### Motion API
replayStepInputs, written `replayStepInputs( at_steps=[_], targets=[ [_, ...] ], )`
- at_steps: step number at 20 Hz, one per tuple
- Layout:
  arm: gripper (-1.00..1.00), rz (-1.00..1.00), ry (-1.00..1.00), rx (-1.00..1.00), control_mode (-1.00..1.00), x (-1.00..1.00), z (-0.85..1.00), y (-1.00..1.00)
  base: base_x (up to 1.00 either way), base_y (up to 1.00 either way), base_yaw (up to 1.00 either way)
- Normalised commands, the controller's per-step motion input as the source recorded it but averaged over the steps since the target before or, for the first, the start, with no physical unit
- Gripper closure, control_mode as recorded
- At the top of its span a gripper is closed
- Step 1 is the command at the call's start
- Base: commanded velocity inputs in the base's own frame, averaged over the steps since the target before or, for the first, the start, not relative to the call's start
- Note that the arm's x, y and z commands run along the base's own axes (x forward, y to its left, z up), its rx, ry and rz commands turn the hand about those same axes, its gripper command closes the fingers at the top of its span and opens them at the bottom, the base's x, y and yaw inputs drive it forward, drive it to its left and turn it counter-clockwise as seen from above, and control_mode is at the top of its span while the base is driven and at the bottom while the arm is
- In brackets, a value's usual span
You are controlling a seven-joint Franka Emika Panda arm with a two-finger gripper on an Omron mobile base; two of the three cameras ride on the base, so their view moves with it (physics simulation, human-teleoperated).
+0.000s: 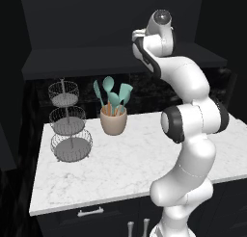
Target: Gather all objects into one cabinet and sort the glasses and bowls to opposite sides.
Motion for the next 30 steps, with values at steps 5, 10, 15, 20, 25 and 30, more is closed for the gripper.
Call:
replayStepInputs(
  at_steps=[5,10,15,20,25,30],
  targets=[
    [1.0,0.0,0.0,0.0,-1.0,0.0,0.0,0.05,0.0,0.0,0.0],
    [1.0,0.0,0.0,0.0,-1.0,0.0,0.0,0.0,0.0,0.0,0.0],
    [1.0,0.0,0.0,0.0,-1.0,0.0,0.0,0.0,0.0,0.0,0.0],
    [1.0,0.0,0.0,0.0,-1.0,-0.05,0.02,0.0,0.0,0.0,0.0],
    [1.0,0.0,-0.04,0.0,-1.0,-0.28,0.07,-0.02,0.0,0.0,0.0],
    [1.0,0.0,-0.02,0.0,-1.0,-0.28,0.0,-0.07,0.0,0.0,0.0]
  ],
)
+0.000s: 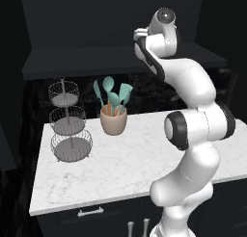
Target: Gather all objects into one cabinet and sort the glasses and bowls to opposite sides.
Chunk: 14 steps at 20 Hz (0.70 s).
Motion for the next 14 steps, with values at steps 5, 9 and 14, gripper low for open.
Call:
replayStepInputs(
  at_steps=[5,9,14],
  targets=[
    [1.0,0.0,-0.01,0.0,-1.0,-0.17,0.0,0.0,0.0,0.0,0.0],
    [1.0,0.0,0.0,0.0,-1.0,-0.12,0.0,0.0,0.0,0.0,0.0],
    [1.0,0.0,0.0,0.0,-1.0,-0.31,0.0,0.0,0.0,0.0,0.0]
  ],
)
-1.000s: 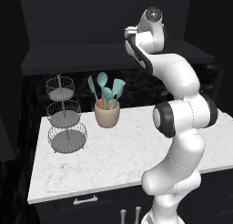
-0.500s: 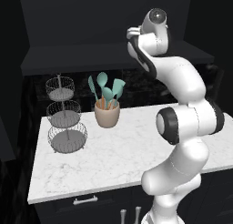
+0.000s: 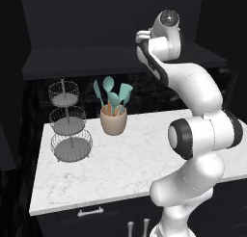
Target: Gather all objects into one cabinet and sort the glasses and bowls to opposite sides.
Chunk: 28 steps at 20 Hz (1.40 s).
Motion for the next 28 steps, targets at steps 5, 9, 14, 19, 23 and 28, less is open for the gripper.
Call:
replayStepInputs(
  at_steps=[5,9,14,19,23,28],
  targets=[
    [1.0,0.0,-0.04,0.0,-1.0,-0.6,0.05,0.0,0.0,0.0,0.0],
    [1.0,0.0,-0.08,0.0,-1.0,-0.69,0.11,0.0,0.0,0.0,0.0],
    [1.0,0.0,-0.11,0.0,-1.0,-0.7,0.09,0.0,0.0,0.0,0.0],
    [1.0,0.0,-0.12,0.0,-1.0,-0.69,0.05,0.0,0.0,0.0,0.0],
    [1.0,0.0,-0.11,0.0,-1.0,-0.74,0.02,0.0,0.0,0.0,0.0],
    [1.0,0.0,-0.02,0.0,1.0,-0.15,0.0,0.0,-0.58,0.0,0.0]
  ],
)
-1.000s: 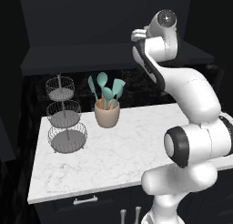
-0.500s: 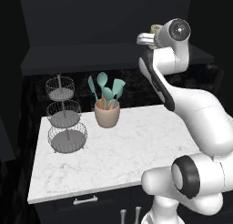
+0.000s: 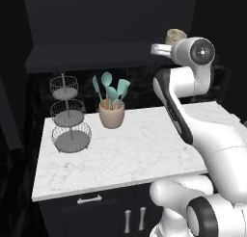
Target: Gather all objects into one cabinet and sort the glasses and bowls to opposite sides.
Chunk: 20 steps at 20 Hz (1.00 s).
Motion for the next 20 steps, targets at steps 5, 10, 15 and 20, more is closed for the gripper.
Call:
replayStepInputs(
  at_steps=[5,10,15,20],
  targets=[
    [1.0,0.0,0.0,0.0,1.0,0.0,0.0,0.0,-0.94,-0.02,0.0],
    [1.0,0.0,0.0,0.0,1.0,0.0,0.0,0.0,-1.0,-0.05,0.0],
    [1.0,0.0,0.0,0.0,1.0,0.0,0.0,0.0,-1.0,-0.06,0.0],
    [1.0,0.0,0.0,0.0,1.0,0.0,0.0,0.0,-0.67,-0.36,0.0]
  ],
)
